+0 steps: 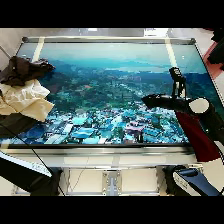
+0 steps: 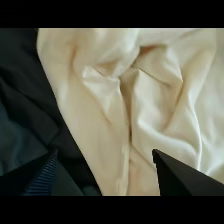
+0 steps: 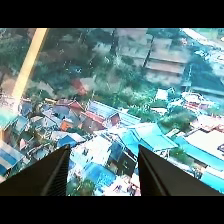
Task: Fold the shirts.
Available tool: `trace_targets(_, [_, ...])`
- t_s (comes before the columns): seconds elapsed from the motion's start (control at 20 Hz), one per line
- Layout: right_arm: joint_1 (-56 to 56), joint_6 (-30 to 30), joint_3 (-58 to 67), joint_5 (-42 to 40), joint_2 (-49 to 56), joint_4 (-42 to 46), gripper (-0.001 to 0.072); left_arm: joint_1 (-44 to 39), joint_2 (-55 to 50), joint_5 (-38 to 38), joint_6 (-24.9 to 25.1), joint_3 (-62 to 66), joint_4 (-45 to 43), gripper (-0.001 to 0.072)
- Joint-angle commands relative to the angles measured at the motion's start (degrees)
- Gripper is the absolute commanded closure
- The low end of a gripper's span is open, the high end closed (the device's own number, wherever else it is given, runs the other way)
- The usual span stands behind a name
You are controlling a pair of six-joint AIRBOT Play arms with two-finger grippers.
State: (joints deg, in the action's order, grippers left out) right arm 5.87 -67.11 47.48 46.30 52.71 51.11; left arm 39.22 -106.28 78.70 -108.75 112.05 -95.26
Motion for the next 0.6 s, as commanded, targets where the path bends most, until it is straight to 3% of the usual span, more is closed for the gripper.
trace_targets(0.0, [0.07,-3.58,0.0,-0.66,0.04,-0.07,0.0229,2.56,-2.25,-6.69,9.77,-0.15,0.33,-0.0003])
trace_targets(0.1, [0.07,-5.4,0.0,-1.57,0.04,-0.11,0.0229,2.21,-5.2,-6.84,15.19,-0.15,0.72,-0.0003])
trace_targets(0.55, [0.07,-8.57,0.0,-2.91,0.04,-0.26,0.023,2.19,-8.57,-24.76,18.69,0.02,-3.78,-0.0003])
